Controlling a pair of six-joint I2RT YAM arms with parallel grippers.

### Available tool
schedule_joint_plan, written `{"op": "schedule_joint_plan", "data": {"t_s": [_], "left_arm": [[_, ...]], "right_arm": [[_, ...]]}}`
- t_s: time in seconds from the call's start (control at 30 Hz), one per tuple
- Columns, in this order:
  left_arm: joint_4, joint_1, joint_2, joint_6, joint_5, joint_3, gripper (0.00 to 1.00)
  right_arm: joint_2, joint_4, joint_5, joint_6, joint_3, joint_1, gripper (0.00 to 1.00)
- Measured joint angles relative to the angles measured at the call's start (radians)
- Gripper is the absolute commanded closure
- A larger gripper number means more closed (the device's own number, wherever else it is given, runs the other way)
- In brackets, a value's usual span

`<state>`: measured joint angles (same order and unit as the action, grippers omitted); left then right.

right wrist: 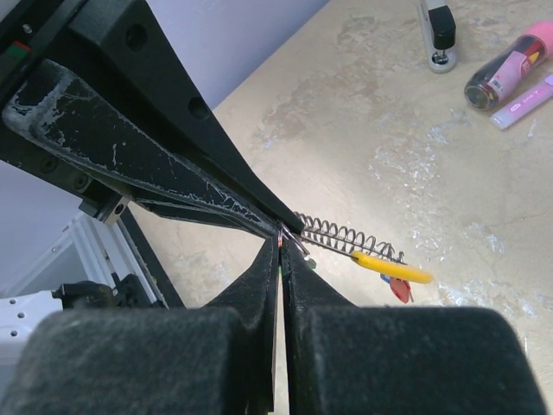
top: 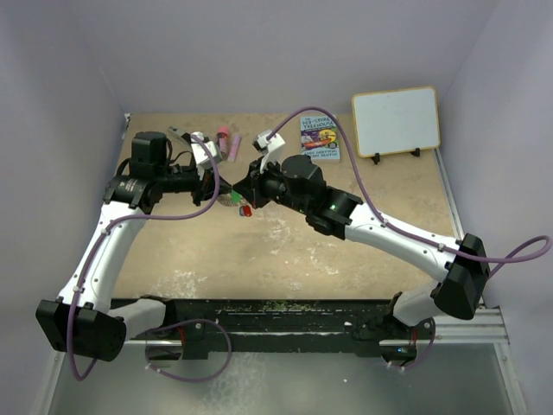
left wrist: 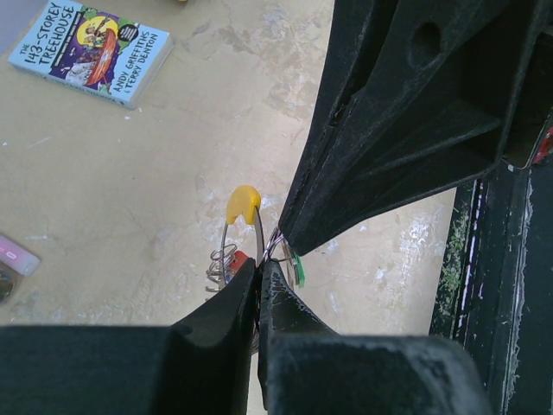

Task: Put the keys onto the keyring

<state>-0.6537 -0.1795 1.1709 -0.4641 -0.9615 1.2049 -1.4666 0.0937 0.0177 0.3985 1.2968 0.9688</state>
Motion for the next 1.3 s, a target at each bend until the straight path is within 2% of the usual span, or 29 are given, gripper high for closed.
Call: {"op": "schedule_joint_plan", "data": {"t_s": [1.3], "left_arm": [[-0.001,0.000,-0.018,0.000,-0.013,0.000,0.96]], "right_arm": [[0.032,-0.044,0.044,0.037,-0.015,0.002,1.00]]}}
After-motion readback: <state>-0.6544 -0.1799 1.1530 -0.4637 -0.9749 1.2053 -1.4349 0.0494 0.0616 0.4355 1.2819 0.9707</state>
